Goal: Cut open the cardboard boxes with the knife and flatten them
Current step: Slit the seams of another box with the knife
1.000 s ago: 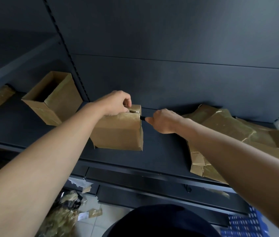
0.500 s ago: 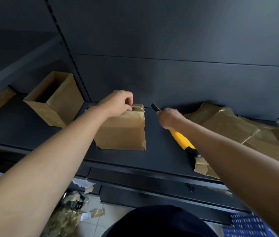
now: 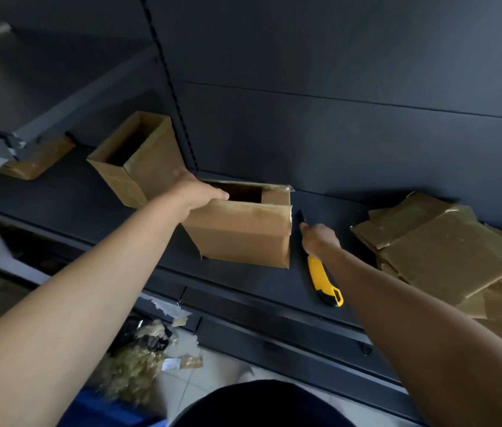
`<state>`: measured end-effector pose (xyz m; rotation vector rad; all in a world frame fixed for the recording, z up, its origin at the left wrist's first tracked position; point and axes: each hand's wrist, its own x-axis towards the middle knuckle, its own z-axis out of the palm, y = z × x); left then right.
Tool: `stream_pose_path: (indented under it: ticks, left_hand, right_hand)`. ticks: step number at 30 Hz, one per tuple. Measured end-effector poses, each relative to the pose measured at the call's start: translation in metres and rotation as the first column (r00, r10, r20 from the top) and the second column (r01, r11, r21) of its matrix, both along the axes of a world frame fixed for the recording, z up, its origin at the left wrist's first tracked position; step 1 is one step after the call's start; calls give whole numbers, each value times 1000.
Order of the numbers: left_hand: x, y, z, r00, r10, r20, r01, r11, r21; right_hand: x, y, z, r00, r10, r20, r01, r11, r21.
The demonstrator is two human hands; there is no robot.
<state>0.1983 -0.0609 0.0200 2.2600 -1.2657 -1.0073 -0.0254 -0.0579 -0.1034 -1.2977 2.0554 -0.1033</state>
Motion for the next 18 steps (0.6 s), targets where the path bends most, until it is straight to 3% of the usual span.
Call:
stream_pose_path:
  ticks: [3,6,8,12,18]
  left_hand:
    - [-1,-4,0,999,34,7,-34,999,15]
    - [-3,-7,0,999,28,34,-29,999,27]
    - [-5,-8,3,1000,16,20,-17,1000,15]
    - [-12,-8,8,1000,-25,-11,25,1000,18]
    - [-12,1,7,1000,-11,-18,10,999,-33]
  right_hand:
    - [7,-12,24,988,-124,93,134,984,-118]
    - [7,-17,63,890,-179,419,305,918,-255]
    - [6,-13,90,820,-113,561,306,915,-264]
    - [20,-8,117,907,99,410,-58,992,-110]
    - [42,4,120,986,129,111,-115,986,-123]
